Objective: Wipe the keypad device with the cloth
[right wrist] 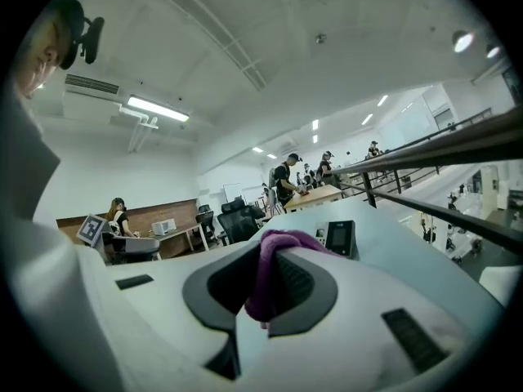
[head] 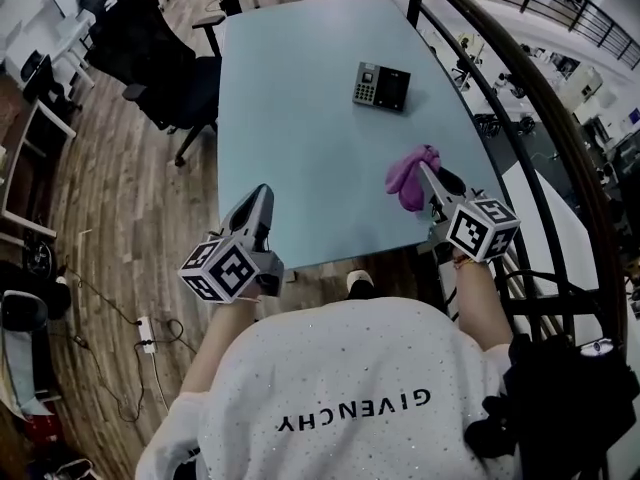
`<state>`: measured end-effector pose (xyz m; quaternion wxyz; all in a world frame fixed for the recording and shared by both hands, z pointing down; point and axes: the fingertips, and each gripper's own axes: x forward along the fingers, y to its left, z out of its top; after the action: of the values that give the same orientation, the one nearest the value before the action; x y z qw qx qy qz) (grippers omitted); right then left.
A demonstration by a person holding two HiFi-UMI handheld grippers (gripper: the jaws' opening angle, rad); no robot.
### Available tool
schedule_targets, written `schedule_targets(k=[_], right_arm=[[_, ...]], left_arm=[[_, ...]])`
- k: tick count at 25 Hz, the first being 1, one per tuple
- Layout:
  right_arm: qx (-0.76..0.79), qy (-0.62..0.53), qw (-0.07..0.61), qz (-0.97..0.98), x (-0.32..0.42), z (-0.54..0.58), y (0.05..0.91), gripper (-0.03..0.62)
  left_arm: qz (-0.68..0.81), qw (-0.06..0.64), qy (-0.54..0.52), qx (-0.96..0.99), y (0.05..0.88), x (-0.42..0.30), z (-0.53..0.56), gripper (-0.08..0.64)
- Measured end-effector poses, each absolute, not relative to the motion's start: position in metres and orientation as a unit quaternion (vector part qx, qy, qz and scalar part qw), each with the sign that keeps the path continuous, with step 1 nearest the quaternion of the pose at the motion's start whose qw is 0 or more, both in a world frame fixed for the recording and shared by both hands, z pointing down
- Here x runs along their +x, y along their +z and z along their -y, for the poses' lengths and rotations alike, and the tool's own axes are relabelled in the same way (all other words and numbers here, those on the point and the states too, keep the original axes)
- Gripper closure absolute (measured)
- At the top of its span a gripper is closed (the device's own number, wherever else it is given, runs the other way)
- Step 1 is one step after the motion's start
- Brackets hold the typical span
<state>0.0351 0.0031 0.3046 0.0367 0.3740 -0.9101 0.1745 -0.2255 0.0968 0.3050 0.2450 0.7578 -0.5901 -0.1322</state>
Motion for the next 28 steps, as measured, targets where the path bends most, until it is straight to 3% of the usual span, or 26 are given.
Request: schedule_targets(k=[9,28], right_arm=[[0.315,0.102,0.038,0.943,-0.007,0.102,0.256,0.568],[0.238,0.131,0.089,0.958,-0.091,0.254,0.356,0.568]], left_arm=[[0.568,0.234,-0.108,0.782,0.278,-0.202,0.017,0.555],[0.617,0.289,-0.045,0.731,0.351,-0.172,0.123,0.555]])
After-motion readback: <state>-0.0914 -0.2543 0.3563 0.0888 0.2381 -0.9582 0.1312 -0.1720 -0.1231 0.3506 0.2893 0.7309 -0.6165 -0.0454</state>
